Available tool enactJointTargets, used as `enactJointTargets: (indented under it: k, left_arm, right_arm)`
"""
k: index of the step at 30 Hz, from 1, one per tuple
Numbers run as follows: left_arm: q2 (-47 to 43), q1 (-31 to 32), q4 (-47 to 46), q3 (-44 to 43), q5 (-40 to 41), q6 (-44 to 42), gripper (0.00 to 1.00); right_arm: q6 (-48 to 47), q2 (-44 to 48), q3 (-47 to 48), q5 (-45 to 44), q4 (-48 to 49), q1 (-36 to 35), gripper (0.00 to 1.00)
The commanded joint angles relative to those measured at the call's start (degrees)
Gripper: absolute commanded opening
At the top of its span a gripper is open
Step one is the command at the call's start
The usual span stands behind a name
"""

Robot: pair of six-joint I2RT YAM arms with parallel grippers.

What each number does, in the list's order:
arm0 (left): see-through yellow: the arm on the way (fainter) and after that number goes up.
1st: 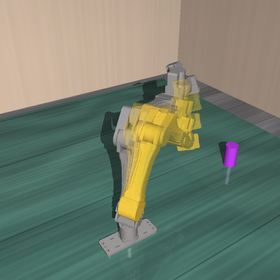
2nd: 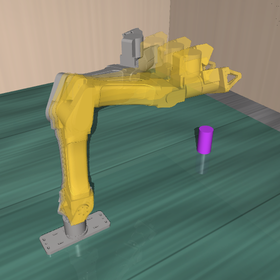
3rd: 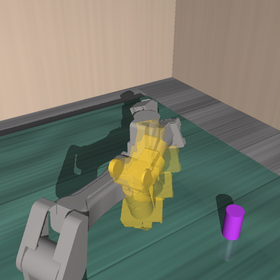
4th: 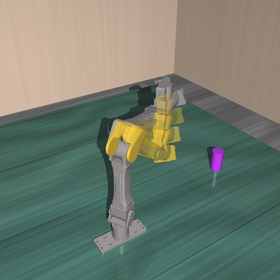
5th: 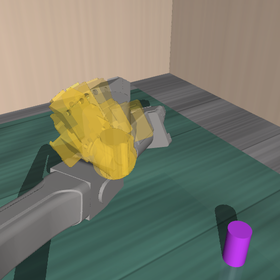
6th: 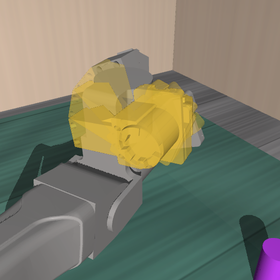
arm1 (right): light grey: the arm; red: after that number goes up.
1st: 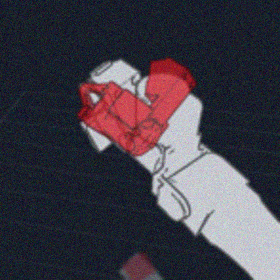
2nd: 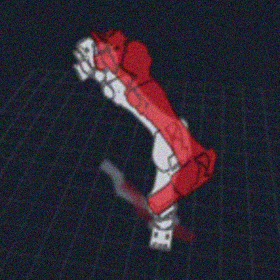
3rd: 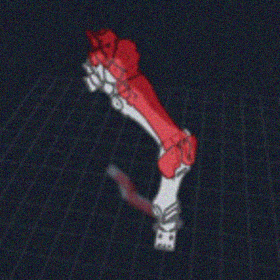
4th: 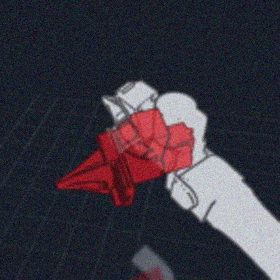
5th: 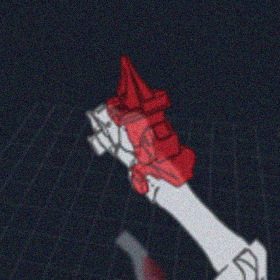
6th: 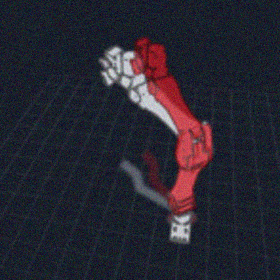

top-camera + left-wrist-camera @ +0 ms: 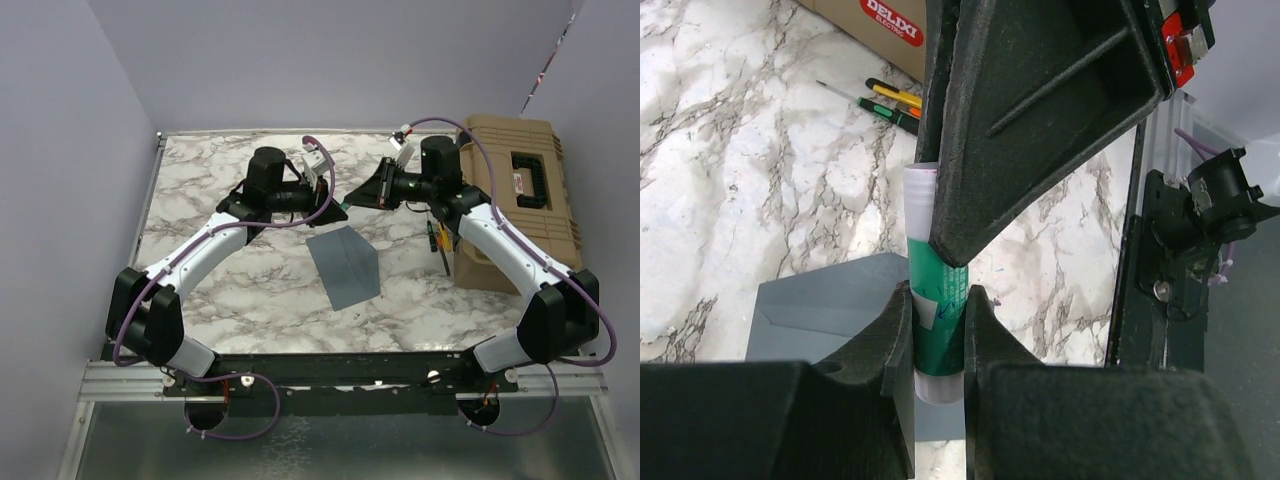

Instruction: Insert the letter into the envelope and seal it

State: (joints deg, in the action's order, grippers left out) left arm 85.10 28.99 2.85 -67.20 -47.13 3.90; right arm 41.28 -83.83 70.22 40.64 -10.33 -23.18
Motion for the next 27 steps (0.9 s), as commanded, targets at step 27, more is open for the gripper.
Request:
enactJointTargets:
  k: [27]
  left_arm:
    - [-10.34,0.03,1.54,11.33,5.93,2.79,0.0]
  right_arm:
    - [-24.27,1.03,6.87,-29.24,-17.76,5.21,0.0]
